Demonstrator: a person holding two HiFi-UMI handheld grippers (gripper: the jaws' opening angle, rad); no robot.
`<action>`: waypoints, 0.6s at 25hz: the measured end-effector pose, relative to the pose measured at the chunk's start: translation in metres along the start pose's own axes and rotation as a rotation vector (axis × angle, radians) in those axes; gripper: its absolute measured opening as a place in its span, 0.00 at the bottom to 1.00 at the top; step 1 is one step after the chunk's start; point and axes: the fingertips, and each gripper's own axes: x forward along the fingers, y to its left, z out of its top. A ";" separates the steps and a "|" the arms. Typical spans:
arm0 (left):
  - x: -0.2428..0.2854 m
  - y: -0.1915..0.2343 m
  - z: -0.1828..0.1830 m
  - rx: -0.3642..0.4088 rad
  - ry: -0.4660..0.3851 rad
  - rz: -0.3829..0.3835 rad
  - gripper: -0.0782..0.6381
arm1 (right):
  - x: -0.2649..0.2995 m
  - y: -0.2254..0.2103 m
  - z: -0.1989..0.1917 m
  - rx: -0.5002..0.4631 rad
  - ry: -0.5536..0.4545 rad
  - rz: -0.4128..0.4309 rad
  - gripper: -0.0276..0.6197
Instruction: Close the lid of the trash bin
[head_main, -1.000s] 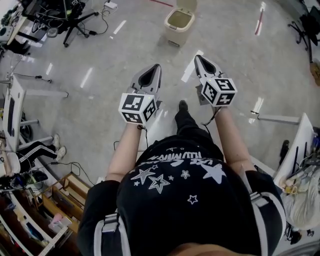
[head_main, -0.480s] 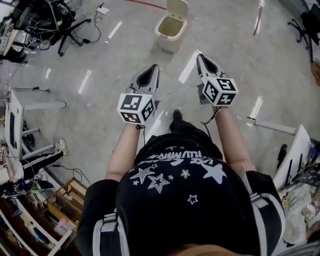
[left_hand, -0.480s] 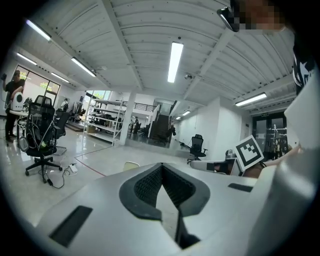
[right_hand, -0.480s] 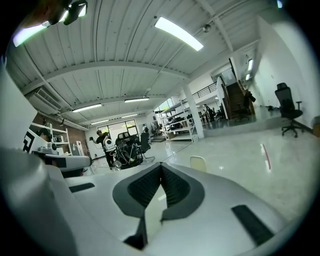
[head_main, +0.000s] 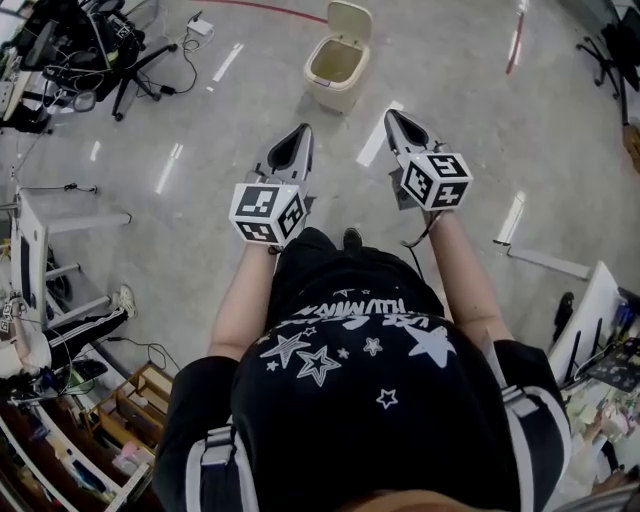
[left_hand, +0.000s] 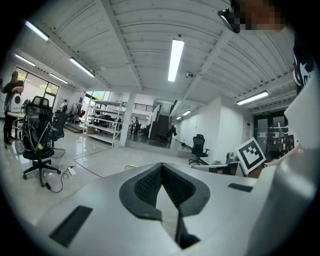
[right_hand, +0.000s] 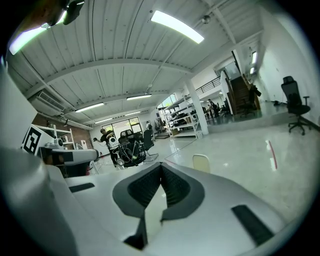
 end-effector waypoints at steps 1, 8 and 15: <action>0.003 0.003 0.001 -0.002 -0.001 0.001 0.12 | 0.003 0.000 0.001 -0.004 0.003 0.001 0.05; 0.037 0.033 0.006 -0.002 -0.008 -0.028 0.12 | 0.035 -0.013 0.012 -0.014 0.011 -0.033 0.05; 0.094 0.073 0.021 0.010 0.007 -0.107 0.12 | 0.084 -0.035 0.035 0.004 -0.010 -0.102 0.05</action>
